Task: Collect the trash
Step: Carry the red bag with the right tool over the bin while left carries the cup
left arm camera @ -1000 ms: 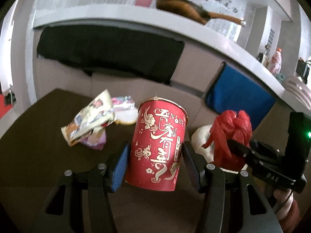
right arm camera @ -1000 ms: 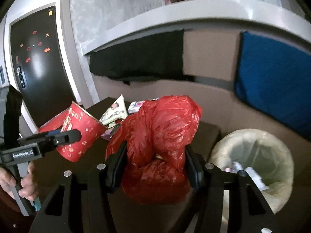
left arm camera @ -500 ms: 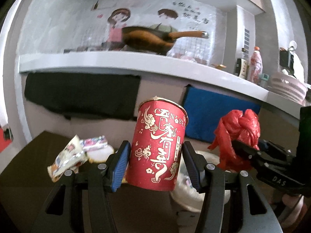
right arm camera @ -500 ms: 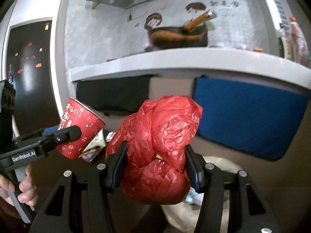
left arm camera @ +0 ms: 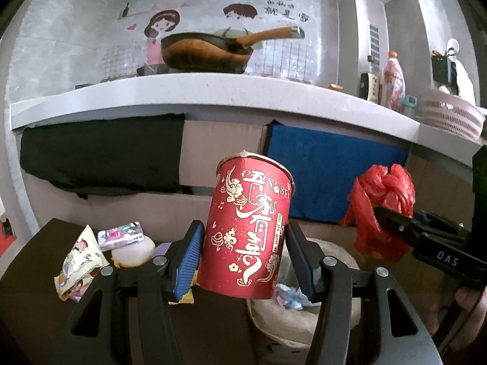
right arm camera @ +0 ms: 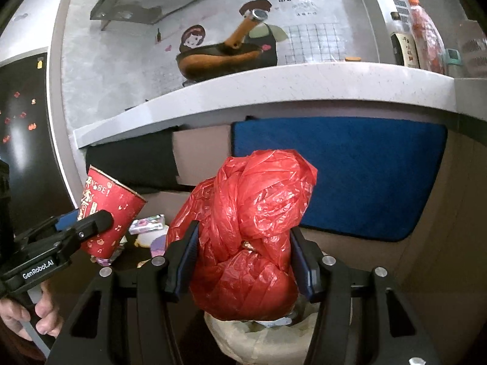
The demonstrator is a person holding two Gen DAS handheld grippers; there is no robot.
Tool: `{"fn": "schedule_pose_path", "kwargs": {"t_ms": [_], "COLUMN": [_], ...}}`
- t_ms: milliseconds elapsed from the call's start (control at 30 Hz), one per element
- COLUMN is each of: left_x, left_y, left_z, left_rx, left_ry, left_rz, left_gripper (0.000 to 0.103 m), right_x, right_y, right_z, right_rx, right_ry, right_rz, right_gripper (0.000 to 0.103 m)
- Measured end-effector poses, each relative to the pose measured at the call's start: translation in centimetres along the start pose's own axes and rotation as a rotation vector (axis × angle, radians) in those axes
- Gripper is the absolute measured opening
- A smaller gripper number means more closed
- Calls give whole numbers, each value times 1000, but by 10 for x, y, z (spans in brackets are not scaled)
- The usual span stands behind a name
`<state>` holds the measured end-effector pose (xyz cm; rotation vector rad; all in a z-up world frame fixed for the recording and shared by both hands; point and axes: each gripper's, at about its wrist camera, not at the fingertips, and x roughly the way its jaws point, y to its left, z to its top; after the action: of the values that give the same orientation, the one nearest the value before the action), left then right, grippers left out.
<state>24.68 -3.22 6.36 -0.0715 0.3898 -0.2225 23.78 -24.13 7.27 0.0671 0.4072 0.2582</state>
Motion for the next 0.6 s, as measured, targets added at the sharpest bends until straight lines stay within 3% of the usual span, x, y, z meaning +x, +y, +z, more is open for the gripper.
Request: {"fn": "schedule_pose_path", "kwargs": {"t_ms": [600], "left_x": [52], "left_y": [-17], "left_z": [-17], "left_rx": [-12], "left_ry": [102], "left_rz": [-82], "left_gripper": [56], "right_x": [26], "right_y": [-28], "right_z": [-15], "right_rx": [47], "right_ry": [56], "right_rz": [-46], "right_gripper": [53]}}
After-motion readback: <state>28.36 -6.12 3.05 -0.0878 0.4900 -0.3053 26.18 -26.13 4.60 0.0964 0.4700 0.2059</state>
